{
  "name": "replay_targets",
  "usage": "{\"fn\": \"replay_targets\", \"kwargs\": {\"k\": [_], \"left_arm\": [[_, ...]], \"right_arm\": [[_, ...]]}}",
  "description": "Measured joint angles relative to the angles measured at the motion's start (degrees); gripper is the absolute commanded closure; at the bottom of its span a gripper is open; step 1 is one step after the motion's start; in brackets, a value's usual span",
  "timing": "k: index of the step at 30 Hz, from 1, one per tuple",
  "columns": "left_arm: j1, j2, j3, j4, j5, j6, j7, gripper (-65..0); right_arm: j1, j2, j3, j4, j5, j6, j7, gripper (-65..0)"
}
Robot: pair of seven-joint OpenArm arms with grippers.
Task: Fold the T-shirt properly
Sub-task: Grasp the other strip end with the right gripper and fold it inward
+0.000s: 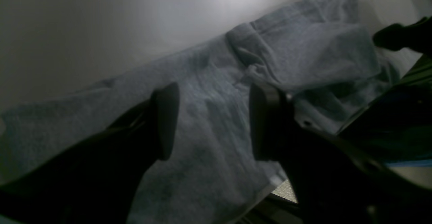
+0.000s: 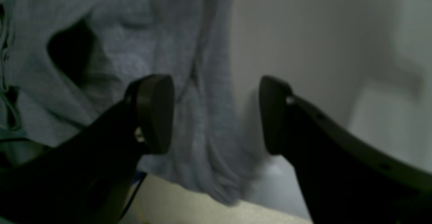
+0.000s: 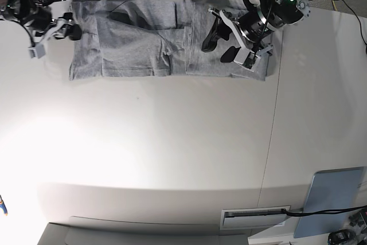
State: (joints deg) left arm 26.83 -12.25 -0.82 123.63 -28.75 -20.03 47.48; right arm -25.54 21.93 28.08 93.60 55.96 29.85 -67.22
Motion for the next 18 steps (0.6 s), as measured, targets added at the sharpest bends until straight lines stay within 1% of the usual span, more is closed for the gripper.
{"fn": "replay_targets", "kwargs": {"k": [5,6,13,14,15,18], "left_arm": [[0.00,0.02,0.00,0.00,0.00,0.00,0.00,-33.9],[0.00,0.00,0.00,0.00,0.00,0.00,0.00,-33.9],[0.00,0.00,0.00,0.00,0.00,0.00,0.00,-33.9],[0.00,0.00,0.00,0.00,0.00,0.00,0.00,-33.9],[0.00,0.00,0.00,0.00,0.00,0.00,0.00,-33.9],[0.00,0.00,0.00,0.00,0.00,0.00,0.00,-33.9]], "right_arm": [[1.38,0.39,-5.01,-1.03,1.05,0.15,2.36,-38.6],[1.27,0.39,-5.81,-1.03,1.31,-0.24,2.95,-38.6],[1.40,0.42,-9.64,-0.96,2.49,-0.42,3.67,-37.9],[1.40,0.42,-9.68,-0.96,2.47,-0.42,3.85,-35.9],[1.40,0.42,-9.68,-0.96,2.43,-0.46,4.04,-31.9],[1.38,0.42,-9.73,-1.03,1.09,-1.07,4.33,-15.9]]}}
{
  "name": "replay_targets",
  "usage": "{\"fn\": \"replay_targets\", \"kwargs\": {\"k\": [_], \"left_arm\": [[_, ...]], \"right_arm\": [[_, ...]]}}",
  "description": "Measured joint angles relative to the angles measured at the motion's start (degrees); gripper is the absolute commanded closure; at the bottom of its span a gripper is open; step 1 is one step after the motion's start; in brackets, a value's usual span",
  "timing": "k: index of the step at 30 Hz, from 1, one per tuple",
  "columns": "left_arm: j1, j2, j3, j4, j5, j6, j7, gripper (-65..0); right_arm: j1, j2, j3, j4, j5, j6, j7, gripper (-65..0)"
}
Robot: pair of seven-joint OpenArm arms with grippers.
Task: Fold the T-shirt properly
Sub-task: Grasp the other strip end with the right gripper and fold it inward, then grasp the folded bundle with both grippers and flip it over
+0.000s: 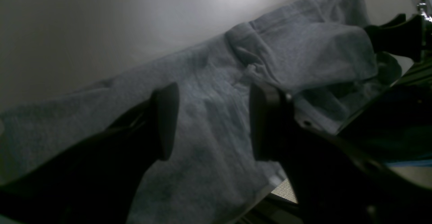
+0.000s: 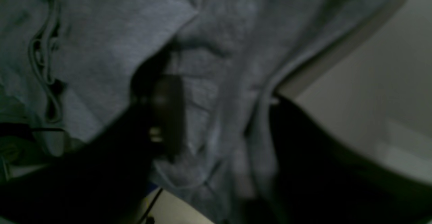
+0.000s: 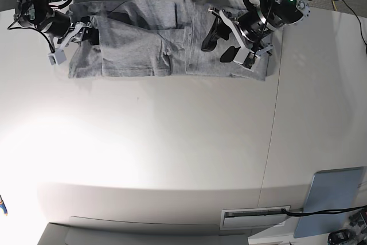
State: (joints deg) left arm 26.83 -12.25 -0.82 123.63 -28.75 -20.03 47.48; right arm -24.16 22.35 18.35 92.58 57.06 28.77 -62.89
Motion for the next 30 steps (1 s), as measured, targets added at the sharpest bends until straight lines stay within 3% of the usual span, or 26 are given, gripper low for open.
{"fn": "replay_targets", "kwargs": {"k": [4,12,15,19,22,25,30], "left_arm": [[0.00,0.00,0.00,0.00,0.00,-0.44,0.00,-33.9],[0.00,0.00,0.00,0.00,3.26,-0.44,0.00,-33.9],[0.00,0.00,0.00,0.00,4.63,-0.02,0.02,-33.9],[0.00,0.00,-0.02,-0.09,11.96,4.39,-0.28,-33.9],[-0.04,0.02,-0.02,-3.32,13.86,5.62,-4.50,-33.9],[0.00,0.04,-0.02,-10.60,14.49,5.75,-8.07,-33.9],[-0.42,0.02,-0.02,-19.91,13.94,2.78,-15.28,-33.9]], "right_arm": [[-0.17,-0.15,-0.15,-0.07,-2.40,-0.17,1.03,0.0],[-0.31,0.39,1.81,-0.11,-8.76,0.61,7.34,0.0],[-0.59,2.19,6.56,-0.09,-10.14,-0.26,6.49,0.0],[-0.74,3.21,13.14,4.72,-10.73,-0.46,4.35,0.0],[-0.59,3.17,14.08,10.88,-8.96,-0.59,1.38,0.0],[-0.59,1.84,13.51,17.44,-6.45,-0.50,-2.05,0.0],[-0.59,-4.00,10.19,28.50,-6.56,-0.50,-4.98,0.0]]}}
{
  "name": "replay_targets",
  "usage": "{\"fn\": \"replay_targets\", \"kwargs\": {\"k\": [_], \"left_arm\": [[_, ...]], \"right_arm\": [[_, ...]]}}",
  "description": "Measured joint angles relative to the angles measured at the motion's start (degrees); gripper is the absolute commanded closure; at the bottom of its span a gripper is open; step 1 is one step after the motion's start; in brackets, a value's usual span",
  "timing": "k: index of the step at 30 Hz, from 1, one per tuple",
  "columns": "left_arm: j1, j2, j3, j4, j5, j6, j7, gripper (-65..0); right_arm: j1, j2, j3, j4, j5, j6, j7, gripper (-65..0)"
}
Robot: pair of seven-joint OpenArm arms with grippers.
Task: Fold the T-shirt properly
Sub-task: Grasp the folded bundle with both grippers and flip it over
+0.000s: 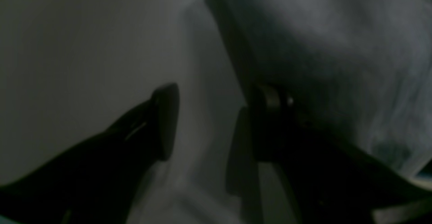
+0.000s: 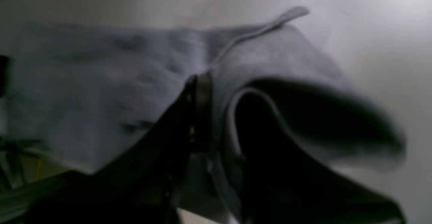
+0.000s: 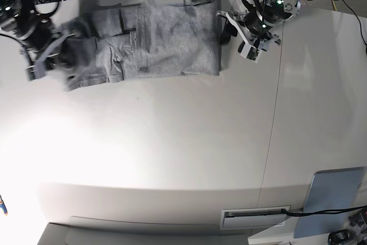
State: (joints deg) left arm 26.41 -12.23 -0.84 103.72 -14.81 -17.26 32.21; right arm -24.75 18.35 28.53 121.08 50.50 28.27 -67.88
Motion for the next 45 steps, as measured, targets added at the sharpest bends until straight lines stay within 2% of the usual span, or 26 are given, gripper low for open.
{"fn": "replay_targets", "kwargs": {"k": [3,7,10,12,19,25,31,34,38,41,45], "left_arm": [[-2.16,0.13,0.04,-1.81,-0.22,-0.79,-0.13,-33.9],[-3.28,0.17,0.00,-2.19,-1.01,-0.79,0.31,-33.9],[-3.61,0.15,0.00,-2.29,-0.96,-0.83,0.52,-33.9],[-3.54,0.13,0.02,-2.34,-0.90,-2.01,0.50,-33.9],[-3.87,0.15,0.00,-4.35,-1.55,-2.32,-1.33,-33.9],[-4.07,0.13,-0.04,-4.74,-1.73,-4.44,-1.66,-33.9],[-4.07,0.13,-0.04,-4.74,-1.73,-4.68,-1.66,-33.9],[-4.07,0.15,-0.04,-4.74,-1.73,-4.68,-1.66,-33.9],[-4.07,0.15,-0.04,-4.76,-1.73,-4.68,-1.66,-33.9],[-4.07,0.15,-0.04,-4.76,-1.73,-4.70,-1.66,-33.9],[-4.07,0.15,-0.04,-4.76,-1.73,-4.70,-1.66,-33.9]], "right_arm": [[0.00,-2.60,-5.44,4.94,-1.27,-0.13,0.20,0.0],[0.02,-6.49,-16.61,8.74,-5.97,-2.95,1.01,0.0],[0.26,-9.18,-24.74,9.11,-10.32,-4.52,3.50,0.0],[1.14,-10.69,-29.16,9.11,-13.31,-5.99,3.93,0.0],[2.99,-16.63,-42.42,9.11,-22.47,-7.63,6.40,0.0],[2.89,-18.16,-49.62,9.11,-29.88,-10.51,7.26,0.0],[2.64,-18.21,-51.21,8.98,-29.75,-10.51,8.87,0.0],[2.64,-18.23,-51.21,8.07,-29.44,-9.66,9.64,0.0],[2.64,-18.23,-51.60,7.50,-29.40,-2.71,9.68,0.0],[2.64,-18.23,-51.95,7.50,-28.81,-0.09,10.08,0.0],[2.64,-18.21,-51.95,7.50,-28.83,0.26,10.32,0.0]]}}
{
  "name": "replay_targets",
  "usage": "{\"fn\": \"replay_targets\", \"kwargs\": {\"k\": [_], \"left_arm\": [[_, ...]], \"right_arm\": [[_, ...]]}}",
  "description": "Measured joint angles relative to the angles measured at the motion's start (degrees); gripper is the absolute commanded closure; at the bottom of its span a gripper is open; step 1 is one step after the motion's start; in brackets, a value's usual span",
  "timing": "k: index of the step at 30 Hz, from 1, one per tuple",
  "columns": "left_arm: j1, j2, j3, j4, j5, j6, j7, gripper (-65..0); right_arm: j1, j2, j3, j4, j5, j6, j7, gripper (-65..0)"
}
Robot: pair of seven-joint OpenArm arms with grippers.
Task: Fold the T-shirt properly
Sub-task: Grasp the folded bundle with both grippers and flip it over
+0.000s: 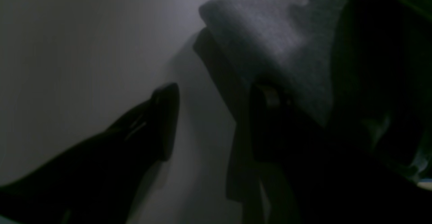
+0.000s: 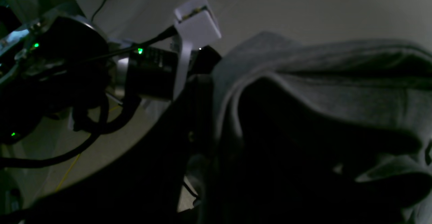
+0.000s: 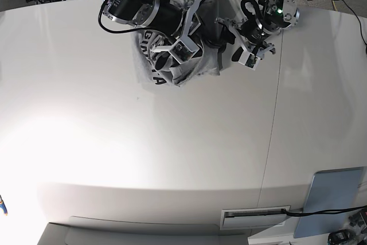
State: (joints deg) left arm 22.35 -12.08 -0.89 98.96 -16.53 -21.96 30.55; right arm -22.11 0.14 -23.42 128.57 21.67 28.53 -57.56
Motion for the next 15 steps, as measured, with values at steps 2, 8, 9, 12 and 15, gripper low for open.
{"fn": "replay_targets", "kwargs": {"k": [2,8,9,12,15], "left_arm": [[0.00,0.00,0.00,0.00,0.00,0.00,0.00,-33.9],[0.00,-0.02,0.00,0.00,0.00,0.00,0.00,-33.9],[0.00,-0.02,0.00,0.00,0.00,0.00,0.00,-33.9],[0.00,-0.02,0.00,0.00,0.00,0.00,0.00,-33.9],[0.00,-0.02,0.00,0.00,0.00,0.00,0.00,-33.9]], "right_arm": [[0.00,-0.02,0.00,0.00,0.02,0.02,-0.02,0.0],[-0.07,-0.02,0.00,0.00,-0.63,7.98,-0.24,0.0],[-0.09,0.00,0.00,0.00,-0.66,8.48,-0.22,0.0],[-0.09,0.00,0.00,0.00,-0.63,9.01,-0.02,0.0],[-0.09,0.00,0.00,0.00,-0.66,9.01,-0.07,0.0]]}}
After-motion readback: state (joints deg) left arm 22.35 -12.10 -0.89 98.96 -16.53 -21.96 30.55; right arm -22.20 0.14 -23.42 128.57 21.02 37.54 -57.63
